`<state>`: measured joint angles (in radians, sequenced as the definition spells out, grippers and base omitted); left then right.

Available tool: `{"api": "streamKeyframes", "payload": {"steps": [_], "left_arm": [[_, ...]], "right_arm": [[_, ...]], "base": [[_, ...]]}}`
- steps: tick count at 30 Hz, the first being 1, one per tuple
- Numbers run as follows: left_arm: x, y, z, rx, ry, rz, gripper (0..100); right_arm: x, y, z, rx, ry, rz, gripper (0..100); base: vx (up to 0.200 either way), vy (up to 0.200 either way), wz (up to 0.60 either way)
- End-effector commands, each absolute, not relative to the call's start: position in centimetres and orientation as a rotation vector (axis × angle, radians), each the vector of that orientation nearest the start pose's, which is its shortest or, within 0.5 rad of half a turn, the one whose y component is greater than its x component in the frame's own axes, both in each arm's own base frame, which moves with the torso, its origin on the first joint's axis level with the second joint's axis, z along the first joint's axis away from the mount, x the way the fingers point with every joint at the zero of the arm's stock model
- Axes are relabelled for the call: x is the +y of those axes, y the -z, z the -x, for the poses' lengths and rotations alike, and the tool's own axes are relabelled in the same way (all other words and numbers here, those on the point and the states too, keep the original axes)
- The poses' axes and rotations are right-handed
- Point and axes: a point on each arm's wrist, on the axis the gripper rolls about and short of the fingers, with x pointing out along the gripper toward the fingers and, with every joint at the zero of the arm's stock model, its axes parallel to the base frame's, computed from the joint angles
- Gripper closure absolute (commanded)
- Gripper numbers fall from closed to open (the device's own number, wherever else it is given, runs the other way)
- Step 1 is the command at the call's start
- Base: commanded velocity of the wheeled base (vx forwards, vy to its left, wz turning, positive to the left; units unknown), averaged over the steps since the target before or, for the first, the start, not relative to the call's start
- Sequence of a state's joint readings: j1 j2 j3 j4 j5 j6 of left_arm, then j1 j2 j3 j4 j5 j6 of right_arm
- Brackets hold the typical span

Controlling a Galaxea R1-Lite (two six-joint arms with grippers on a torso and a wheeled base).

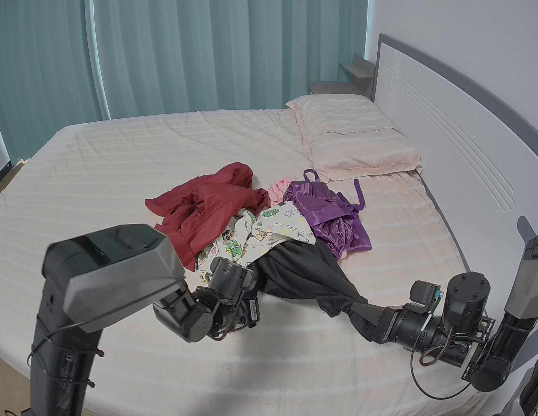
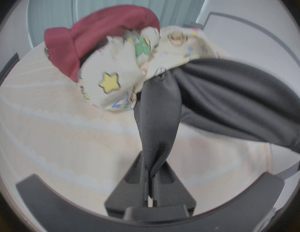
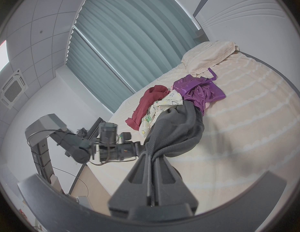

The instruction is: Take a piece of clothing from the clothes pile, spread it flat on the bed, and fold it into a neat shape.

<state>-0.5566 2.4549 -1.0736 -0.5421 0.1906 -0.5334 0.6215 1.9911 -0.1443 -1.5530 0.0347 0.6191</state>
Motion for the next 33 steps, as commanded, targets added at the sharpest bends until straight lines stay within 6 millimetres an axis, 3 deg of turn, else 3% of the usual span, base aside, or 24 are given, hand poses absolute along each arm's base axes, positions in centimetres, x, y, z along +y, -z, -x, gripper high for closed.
{"api": "streamKeyframes", "payload": {"steps": [1,2,4,9,12,13,14,16,19,24,33], "left_arm": [[-18.4,-5.1,-29.2,0.694,0.194,0.395,100],[-18.3,-5.5,-28.8,0.686,0.201,0.401,100],[-17.9,-9.1,-25.5,0.602,0.279,0.45,100],[-16.2,-15.5,-21.3,0.415,0.394,0.547,100],[-15.2,-17.6,-20.1,0.337,0.401,0.578,100],[-15.2,-17.6,-20.1,0.337,0.401,0.578,100],[-14.3,-18.7,-19.3,0.29,0.397,0.599,100],[-13.8,-18.7,-18.8,0.282,0.396,0.595,100],[-13.4,-17.6,-18.3,0.306,0.385,0.556,100],[-12.7,-14.5,-17.2,0.35,0.369,0.51,100],[-12.4,-12.7,-16.7,0.353,0.374,0.515,100]], "right_arm": [[14.2,-7.3,-19.3,0.41,-0.577,-0.533,100],[14.2,-7.5,-19.3,0.405,-0.58,-0.535,100],[14.6,-9.0,-18.3,0.353,-0.633,-0.543,100],[14.8,-12.3,-16.3,0.23,-0.74,-0.576,100],[14.4,-15.1,-15.8,0.097,-0.781,-0.597,100],[14.4,-15.1,-15.8,0.097,-0.781,-0.597,100],[13.8,-17.4,-15.6,-0.013,-0.806,-0.624,100],[13.4,-18.3,-15.3,-0.057,-0.813,-0.633,100],[13.2,-18.1,-15.1,-0.045,-0.819,-0.628,100],[14.1,-13.8,-16.2,0.149,-0.765,-0.558,100],[13.8,-12.9,-15.9,0.198,-0.752,-0.551,100]], "base": [[0.0,0.0,0.0],[0.0,0.0,0.0],[0.0,0.0,0.0],[0.0,0.0,0.0],[0.0,0.0,0.0],[0.0,0.0,0.0],[0.0,0.0,0.0],[0.0,0.0,0.0],[0.0,0.0,0.0],[0.0,0.0,0.0],[0.0,0.0,0.0]]}}
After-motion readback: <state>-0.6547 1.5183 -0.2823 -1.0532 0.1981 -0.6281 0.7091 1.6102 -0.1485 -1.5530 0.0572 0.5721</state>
